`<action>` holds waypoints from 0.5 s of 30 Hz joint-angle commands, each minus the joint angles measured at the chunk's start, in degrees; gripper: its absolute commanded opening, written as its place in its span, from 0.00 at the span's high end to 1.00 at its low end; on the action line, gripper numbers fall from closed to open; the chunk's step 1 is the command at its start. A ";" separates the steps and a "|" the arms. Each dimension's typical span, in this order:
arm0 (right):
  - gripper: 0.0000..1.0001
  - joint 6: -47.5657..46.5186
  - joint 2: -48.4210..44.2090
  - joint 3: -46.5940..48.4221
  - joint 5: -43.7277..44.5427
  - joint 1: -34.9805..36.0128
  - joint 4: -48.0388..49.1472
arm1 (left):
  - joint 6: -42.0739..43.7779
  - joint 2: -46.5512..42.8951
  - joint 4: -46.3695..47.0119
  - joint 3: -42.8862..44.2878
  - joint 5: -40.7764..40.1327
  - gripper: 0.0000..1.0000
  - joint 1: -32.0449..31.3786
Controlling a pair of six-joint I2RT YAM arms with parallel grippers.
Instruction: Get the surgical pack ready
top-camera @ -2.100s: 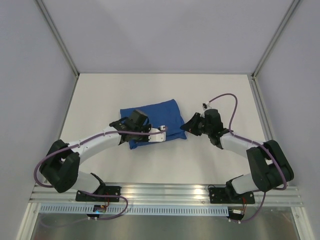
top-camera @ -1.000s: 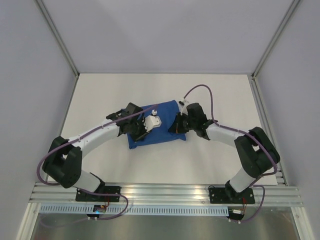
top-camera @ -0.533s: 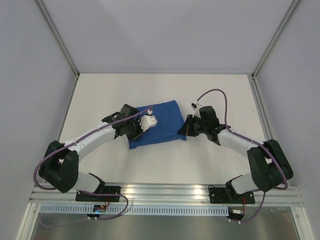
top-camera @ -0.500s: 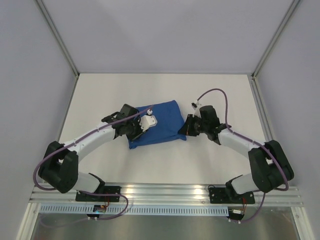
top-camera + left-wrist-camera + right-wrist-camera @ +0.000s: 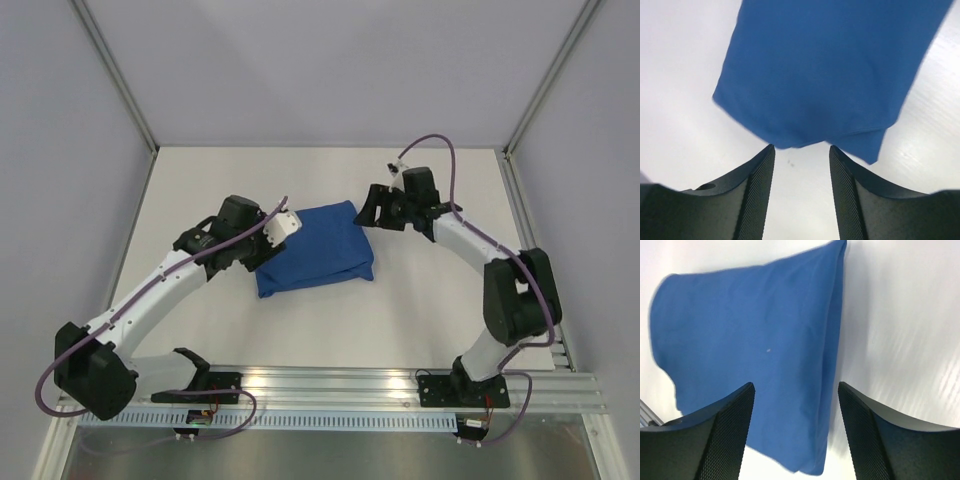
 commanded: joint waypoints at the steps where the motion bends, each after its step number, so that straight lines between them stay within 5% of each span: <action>1: 0.30 -4.28 9.19 4.96 -5.77 0.00 -2.30 | -2.43 0.07 -2.38 0.65 -15.04 0.43 0.29; 5: 0.35 -3.32 14.14 6.30 -8.77 0.00 0.42 | -3.75 -0.11 -3.35 -0.31 -18.84 0.41 0.29; 8: 0.56 -0.52 15.37 4.03 -12.19 0.00 3.93 | -4.19 -0.28 -3.35 -1.37 -20.07 0.41 0.38; 15: 0.85 12.65 10.55 -10.63 -10.90 1.40 20.62 | -5.16 -2.04 -9.58 1.61 -19.73 0.39 1.17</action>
